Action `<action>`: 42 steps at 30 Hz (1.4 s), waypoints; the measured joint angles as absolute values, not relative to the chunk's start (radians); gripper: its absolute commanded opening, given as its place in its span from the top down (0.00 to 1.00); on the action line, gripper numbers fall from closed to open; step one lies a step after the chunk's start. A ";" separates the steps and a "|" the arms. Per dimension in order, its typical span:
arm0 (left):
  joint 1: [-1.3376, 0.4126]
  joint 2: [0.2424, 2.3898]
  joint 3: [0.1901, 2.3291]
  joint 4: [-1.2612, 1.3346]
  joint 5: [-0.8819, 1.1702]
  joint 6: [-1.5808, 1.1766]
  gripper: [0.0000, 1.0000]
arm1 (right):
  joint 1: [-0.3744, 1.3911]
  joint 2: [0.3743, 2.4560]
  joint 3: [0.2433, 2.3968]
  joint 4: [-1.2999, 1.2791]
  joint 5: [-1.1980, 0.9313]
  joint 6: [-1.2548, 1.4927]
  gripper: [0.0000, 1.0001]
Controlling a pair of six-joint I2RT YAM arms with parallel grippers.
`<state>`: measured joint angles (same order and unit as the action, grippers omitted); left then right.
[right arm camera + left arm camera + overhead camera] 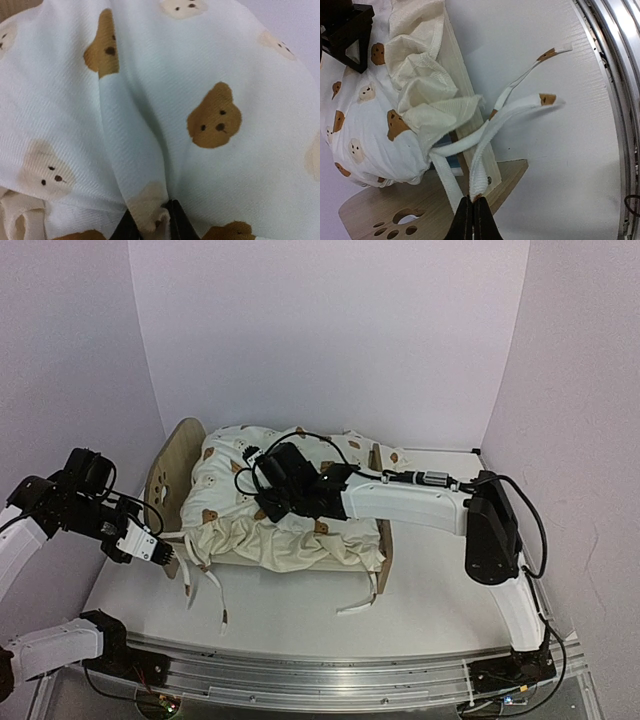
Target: Set up the pet bed
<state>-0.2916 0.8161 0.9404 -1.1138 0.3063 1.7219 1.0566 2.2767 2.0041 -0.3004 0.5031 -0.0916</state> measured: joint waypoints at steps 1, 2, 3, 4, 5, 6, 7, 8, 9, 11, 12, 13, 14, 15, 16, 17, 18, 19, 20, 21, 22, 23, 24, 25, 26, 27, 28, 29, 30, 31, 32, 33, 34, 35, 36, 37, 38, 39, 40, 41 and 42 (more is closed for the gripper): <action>-0.292 0.818 0.941 -1.100 0.299 1.729 1.00 | 1.053 2.270 2.003 -0.299 0.511 -0.086 0.93; -0.292 0.823 0.943 -1.080 0.291 1.732 1.00 | 1.049 2.261 1.995 -0.295 0.517 -0.079 0.94; -0.292 0.829 0.943 -1.059 0.286 1.733 1.00 | 1.045 2.243 1.977 -0.292 0.521 -0.073 0.94; -0.292 0.836 0.943 -1.036 0.282 1.735 1.00 | 1.040 2.224 1.958 -0.289 0.525 -0.068 0.95; -0.292 0.843 0.943 -1.009 0.278 1.739 1.00 | 1.037 2.206 1.939 -0.283 0.526 -0.064 0.97; -0.292 0.849 0.943 -0.984 0.273 1.743 1.00 | 1.034 2.187 1.920 -0.276 0.527 -0.061 0.97; -0.292 0.854 0.942 -0.952 0.265 1.754 1.00 | 1.030 2.169 1.903 -0.269 0.526 -0.058 0.98; -0.292 0.857 0.940 -0.916 0.257 1.765 1.00 | 1.028 2.152 1.886 -0.258 0.524 -0.053 0.98; -0.292 0.860 0.937 -0.876 0.248 1.780 1.00 | 1.026 2.136 1.871 -0.251 0.523 -0.049 0.98; -0.292 0.870 0.928 -0.791 0.230 1.816 1.00 | 1.024 2.113 1.855 -0.242 0.520 -0.039 0.98; -0.292 0.877 0.924 -0.753 0.221 1.836 1.00 | 1.023 2.105 1.851 -0.237 0.519 -0.035 0.98; -0.292 0.891 0.919 -0.698 0.205 1.860 1.00 | 1.023 2.096 1.845 -0.231 0.517 -0.031 0.98; -0.292 0.903 0.915 -0.656 0.191 1.879 1.00 | 1.023 2.090 1.839 -0.226 0.516 -0.028 0.98; -0.292 0.913 0.914 -0.626 0.179 1.894 1.00 | 1.023 2.084 1.834 -0.222 0.515 -0.026 0.98; -0.291 0.927 0.914 -0.594 0.167 1.911 1.00 | 1.023 2.078 1.828 -0.218 0.515 -0.025 0.98; -0.292 0.945 0.916 -0.560 0.151 1.923 1.00 | 1.023 2.074 1.821 -0.214 0.512 -0.023 0.99; -0.290 0.967 0.921 -0.536 0.137 1.935 1.00 | 1.023 2.072 1.816 -0.210 0.508 -0.022 0.99; -0.287 0.989 0.928 -0.515 0.123 1.947 1.00 | 1.023 2.070 1.811 -0.206 0.504 -0.022 0.99; -0.282 1.010 0.938 -0.508 0.113 1.956 1.00 | 1.023 2.070 1.808 -0.202 0.500 -0.021 0.99; -0.277 1.026 0.950 -0.511 0.104 1.963 1.00 | 1.022 2.070 1.805 -0.199 0.496 -0.021 1.00; -0.270 1.039 0.970 -0.535 0.101 1.967 1.00 | 1.021 2.070 1.802 -0.196 0.488 -0.021 1.00; -0.263 1.049 0.995 -0.562 0.100 1.970 1.00 | 1.020 2.070 1.801 -0.194 0.481 -0.020 1.00; -0.257 1.059 1.022 -0.589 0.098 1.973 1.00 | 1.019 2.070 1.800 -0.193 0.473 -0.017 1.00; -0.250 1.066 1.052 -0.621 0.094 1.976 1.00 | 1.017 2.070 1.799 -0.191 0.464 -0.009 1.00; -0.245 1.069 1.080 -0.650 0.090 1.980 1.00 | 1.013 2.070 1.799 -0.188 0.453 0.001 1.00; -0.241 1.071 1.103 -0.674 0.083 1.983 1.00 | 1.008 2.070 1.799 -0.186 0.441 0.010 1.00; -0.236 1.071 1.119 -0.691 0.077 1.986 1.00 | 1.004 2.070 1.799 -0.183 0.430 0.019 1.00; -0.231 1.071 1.127 -0.699 0.071 1.988 1.00 | 1.000 2.070 1.799 -0.181 0.420 0.026 1.00; -0.224 1.071 1.130 -0.701 0.066 1.989 1.00 | 0.996 2.070 1.799 -0.179 0.408 0.034 1.00; -0.215 1.073 1.131 -0.704 0.062 1.990 1.00 | 0.993 2.070 1.799 -0.176 0.395 0.042 1.00; -0.206 1.076 1.131 -0.706 0.059 1.990 1.00 | 0.991 2.070 1.799 -0.173 0.382 0.051 1.00; -0.198 1.080 1.131 -0.704 0.058 1.990 1.00 | 0.990 2.070 1.799 -0.170 0.370 0.057 1.00; -0.192 1.083 1.131 -0.698 0.057 1.991 1.00 | 0.990 2.070 1.799 -0.168 0.360 0.063 1.00; -0.187 1.084 1.130 -0.688 0.056 1.991 1.00 | 0.990 2.071 1.800 -0.166 0.352 0.069 1.00; -0.184 1.085 1.128 -0.675 0.054 1.991 1.00 | 0.990 2.071 1.802 -0.165 0.343 0.074 1.00; -0.183 1.087 1.125 -0.662 0.052 1.990 1.00 | 0.990 2.073 1.806 -0.165 0.336 0.079 1.00; -0.181 1.091 1.123 -0.644 0.049 1.991 1.00 | 0.989 2.076 1.809 -0.163 0.331 0.083 1.00; -0.180 1.098 1.123 -0.627 0.049 1.991 1.00 | 0.989 2.078 1.814 -0.160 0.325 0.087 1.00; -0.179 1.107 1.125 -0.608 0.049 1.991 1.00 | 0.988 2.080 1.816 -0.158 0.321 0.090 1.00; -0.177 1.117 1.126 -0.590 0.049 1.990 1.00 | 0.988 2.080 1.819 -0.157 0.316 0.092 1.00; -0.175 1.128 1.126 -0.574 0.049 1.991 1.00 | 0.988 2.081 1.821 -0.155 0.314 0.094 1.00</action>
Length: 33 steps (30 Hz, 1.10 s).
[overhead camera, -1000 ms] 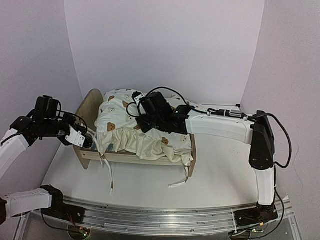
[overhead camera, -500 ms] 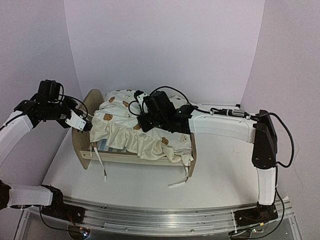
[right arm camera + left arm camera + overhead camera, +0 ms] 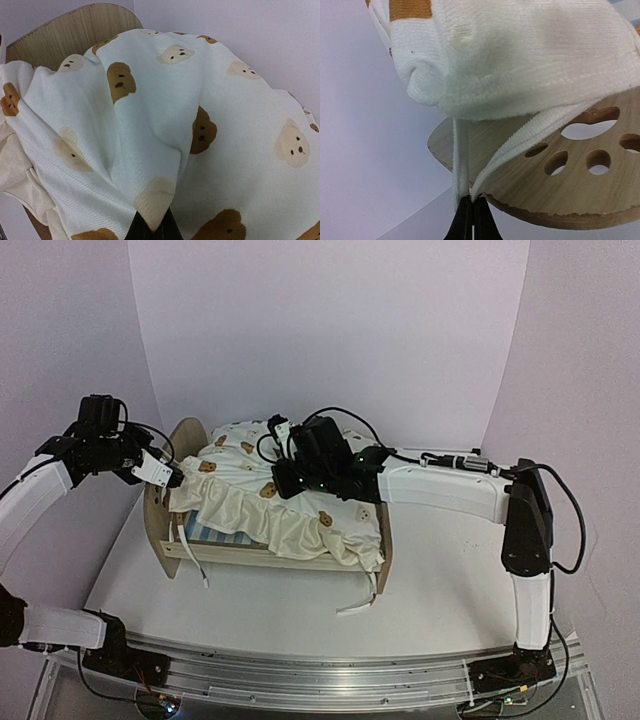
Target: Set up the pet bed
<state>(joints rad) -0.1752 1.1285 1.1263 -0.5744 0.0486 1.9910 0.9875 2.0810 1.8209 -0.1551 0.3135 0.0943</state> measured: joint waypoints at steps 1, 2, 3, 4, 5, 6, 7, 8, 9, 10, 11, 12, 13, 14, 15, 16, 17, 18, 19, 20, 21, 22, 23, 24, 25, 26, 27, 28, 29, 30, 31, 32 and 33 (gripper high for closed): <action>-0.174 1.140 1.127 -0.560 0.049 1.991 1.00 | 0.987 2.081 1.822 -0.152 0.312 0.098 1.00; -0.173 1.150 1.127 -0.547 0.049 1.991 1.00 | 0.987 2.082 1.822 -0.150 0.310 0.101 1.00; -0.173 1.155 1.127 -0.536 0.049 1.991 1.00 | 0.987 2.082 1.822 -0.149 0.307 0.105 1.00; -0.173 1.157 1.127 -0.530 0.049 1.991 1.00 | 0.987 2.083 1.822 -0.148 0.304 0.107 1.00; -0.173 1.157 1.127 -0.524 0.050 1.991 1.00 | 0.987 2.084 1.822 -0.146 0.302 0.109 1.00; -0.173 1.156 1.125 -0.515 0.050 1.991 1.00 | 0.987 2.086 1.822 -0.142 0.298 0.111 1.00; -0.173 1.156 1.123 -0.508 0.050 1.991 1.00 | 0.986 2.088 1.822 -0.141 0.294 0.113 1.00; -0.173 1.156 1.120 -0.499 0.052 1.991 1.00 | 0.986 2.089 1.822 -0.139 0.291 0.114 1.00; -0.173 1.156 1.118 -0.490 0.053 1.991 1.00 | 0.986 2.091 1.822 -0.137 0.288 0.114 1.00; -0.172 1.157 1.117 -0.482 0.055 1.991 1.00 | 0.986 2.092 1.822 -0.135 0.286 0.115 1.00; -0.171 1.159 1.117 -0.469 0.058 1.991 1.00 | 0.986 2.092 1.822 -0.134 0.284 0.115 1.00; -0.171 1.163 1.118 -0.455 0.059 1.991 1.00 | 0.986 2.092 1.822 -0.132 0.283 0.116 1.00; -0.171 1.166 1.118 -0.446 0.060 1.991 1.00 | 0.986 2.092 1.822 -0.129 0.281 0.117 1.00; -0.170 1.168 1.118 -0.443 0.062 1.991 1.00 | 0.986 2.092 1.822 -0.128 0.279 0.118 1.00; -0.170 1.168 1.117 -0.448 0.066 1.991 1.00 | 0.986 2.092 1.822 -0.127 0.277 0.119 1.00; -0.169 1.166 1.116 -0.452 0.070 1.991 1.00 | 0.986 2.092 1.822 -0.127 0.274 0.121 1.00; -0.169 1.160 1.109 -0.455 0.073 1.991 1.00 | 0.986 2.093 1.822 -0.127 0.271 0.123 1.00; -0.169 1.150 1.095 -0.457 0.076 1.991 1.00 | 0.986 2.093 1.821 -0.127 0.268 0.124 1.00; -0.169 1.138 1.078 -0.467 0.079 1.992 1.00 | 0.986 2.092 1.820 -0.125 0.265 0.126 1.00; -0.168 1.126 1.065 -0.469 0.082 1.992 1.00 | 0.986 2.092 1.817 -0.122 0.263 0.127 1.00; -0.169 1.114 1.053 -0.467 0.087 1.991 1.00 | 0.986 2.092 1.813 -0.120 0.261 0.129 1.00; -0.169 1.101 1.044 -0.470 0.091 1.992 1.00 | 0.986 2.092 1.807 -0.118 0.260 0.130 1.00; -0.169 1.089 1.037 -0.474 0.094 1.992 1.00 | 0.986 2.092 1.801 -0.116 0.260 0.130 1.00; -0.169 1.080 1.033 -0.482 0.095 1.991 1.00 | 0.986 2.092 1.796 -0.115 0.260 0.131 1.00; -0.169 1.073 1.031 -0.491 0.095 1.992 1.00 | 0.986 2.092 1.791 -0.114 0.259 0.132 1.00; -0.169 1.068 1.031 -0.498 0.095 1.992 1.00 | 0.986 2.092 1.787 -0.113 0.259 0.132 1.00; -0.169 1.065 1.031 -0.504 0.095 1.992 1.00 | 0.986 2.092 1.785 -0.113 0.258 0.132 1.00; -0.169 1.061 1.031 -0.512 0.094 1.992 1.00 | 0.986 2.092 1.784 -0.112 0.258 0.133 1.00; -0.169 1.056 1.031 -0.520 0.094 1.992 1.00 | 0.986 2.092 1.784 -0.112 0.257 0.133 1.00; -0.169 1.050 1.031 -0.530 0.094 1.992 1.00 | 0.986 2.092 1.783 -0.111 0.257 0.134 1.00; -0.169 1.042 1.031 -0.543 0.094 1.992 1.00 | 0.986 2.092 1.783 -0.108 0.257 0.136 1.00; -0.169 1.033 1.032 -0.561 0.092 1.992 1.00 | 0.986 2.092 1.782 -0.106 0.257 0.137 1.00; -0.169 1.024 1.032 -0.579 0.090 1.992 1.00 | 0.986 2.092 1.782 -0.105 0.256 0.139 1.00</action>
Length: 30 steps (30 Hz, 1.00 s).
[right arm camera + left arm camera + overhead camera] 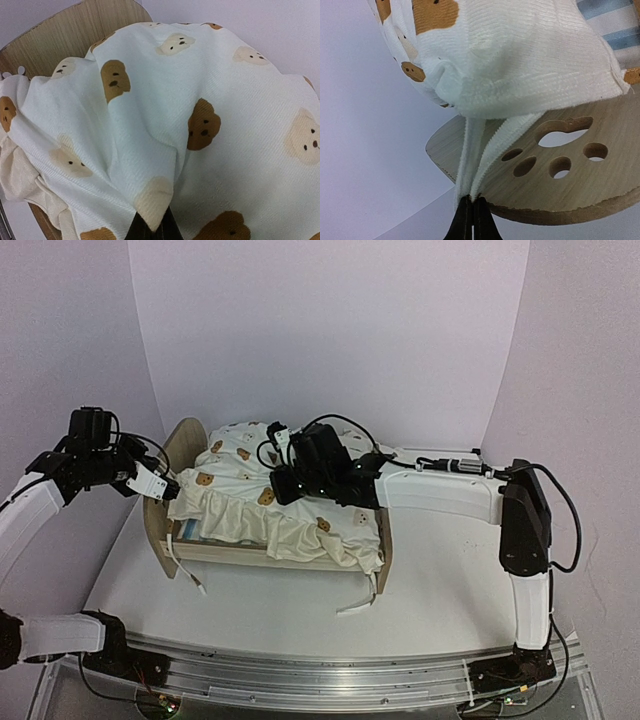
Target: Set up the pet bed
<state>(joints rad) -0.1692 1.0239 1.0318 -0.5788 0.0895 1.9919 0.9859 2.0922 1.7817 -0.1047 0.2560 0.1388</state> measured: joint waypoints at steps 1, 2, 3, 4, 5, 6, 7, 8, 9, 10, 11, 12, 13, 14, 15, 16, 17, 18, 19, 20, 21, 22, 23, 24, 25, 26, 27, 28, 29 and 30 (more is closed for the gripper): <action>-0.169 1.016 1.033 -0.596 0.086 1.992 1.00 | 0.986 2.092 1.781 -0.105 0.254 0.141 1.00; -0.169 1.009 1.033 -0.612 0.083 1.992 1.00 | 0.986 2.092 1.781 -0.104 0.253 0.142 1.00; -0.169 1.002 1.034 -0.628 0.081 1.992 1.00 | 0.986 2.092 1.781 -0.104 0.252 0.143 1.00; -0.169 0.994 1.034 -0.644 0.077 1.991 1.00 | 0.986 2.092 1.781 -0.103 0.250 0.144 1.00; -0.169 0.987 1.033 -0.659 0.074 1.991 1.00 | 0.986 2.092 1.781 -0.102 0.249 0.145 1.00; -0.169 0.980 1.030 -0.670 0.071 1.991 1.00 | 0.986 2.092 1.781 -0.101 0.247 0.147 1.00; -0.169 0.971 1.024 -0.675 0.068 1.991 1.00 | 0.986 2.092 1.781 -0.100 0.244 0.148 1.00; -0.169 0.962 1.016 -0.676 0.067 1.991 1.00 | 0.986 2.092 1.781 -0.099 0.241 0.150 1.00; -0.169 0.954 1.006 -0.676 0.067 1.991 1.00 | 0.986 2.092 1.781 -0.098 0.238 0.153 1.00; -0.169 0.945 0.996 -0.674 0.067 1.991 1.00 | 0.986 2.092 1.781 -0.098 0.234 0.156 1.00; -0.169 0.939 0.987 -0.671 0.067 1.991 1.00 | 0.986 2.093 1.781 -0.098 0.230 0.161 1.00; -0.169 0.935 0.979 -0.665 0.067 1.991 0.95 | 0.986 2.093 1.781 -0.098 0.228 0.163 1.00; -0.169 0.932 0.973 -0.657 0.067 1.991 0.85 | 0.986 2.093 1.781 -0.098 0.226 0.167 1.00; -0.169 0.931 0.969 -0.653 0.067 1.989 0.74 | 0.986 2.093 1.781 -0.098 0.221 0.173 1.00; -0.169 0.931 0.966 -0.645 0.067 1.992 0.62 | 0.987 2.093 1.781 -0.098 0.217 0.179 1.00; -0.170 0.932 0.968 -0.629 0.070 1.997 0.58 | 0.987 2.095 1.781 -0.097 0.212 0.184 1.00; -0.171 0.934 0.968 -0.608 0.076 1.989 0.54 | 0.988 2.096 1.781 -0.096 0.209 0.188 1.00; -0.171 0.936 0.968 -0.593 0.079 1.987 0.49 | 0.989 2.099 1.781 -0.096 0.207 0.191 1.00; -0.171 0.938 0.970 -0.589 0.080 1.990 0.45 | 0.990 2.102 1.781 -0.094 0.204 0.194 1.00; -0.171 0.940 0.974 -0.584 0.080 1.989 0.41 | 0.991 2.106 1.781 -0.092 0.202 0.197 1.00; -0.171 0.943 0.980 -0.585 0.081 1.990 0.36 | 0.994 2.111 1.781 -0.090 0.200 0.201 1.00; -0.171 0.946 0.987 -0.591 0.083 1.994 0.32 | 0.996 2.117 1.781 -0.089 0.198 0.204 1.00; -0.171 0.950 0.999 -0.603 0.084 1.992 0.27 | 0.999 2.122 1.781 -0.089 0.196 0.207 0.99; -0.171 0.953 1.010 -0.619 0.085 1.990 0.23 | 1.001 2.127 1.781 -0.088 0.194 0.209 0.99; -0.171 0.954 1.022 -0.647 0.086 1.991 0.21 | 1.003 2.130 1.781 -0.088 0.193 0.210 0.99; -0.170 0.953 1.032 -0.683 0.085 1.991 0.19 | 1.005 2.133 1.781 -0.089 0.192 0.211 0.98; -0.169 0.951 1.036 -0.731 0.086 1.992 0.17 | 1.005 2.135 1.781 -0.088 0.192 0.212 0.98; -0.167 0.949 1.032 -0.793 0.090 1.992 0.15 | 1.005 2.136 1.781 -0.087 0.191 0.213 0.98; -0.165 0.949 1.022 -0.851 0.095 1.990 0.14 | 1.005 2.137 1.781 -0.085 0.191 0.214 0.98; -0.163 0.950 1.009 -0.903 0.101 1.990 0.13 | 1.005 2.138 1.781 -0.083 0.191 0.215 0.98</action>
<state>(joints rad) -0.1635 0.9504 1.0088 -0.9032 0.1013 1.9899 1.0050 2.1384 1.7815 -0.0832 0.1907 0.2152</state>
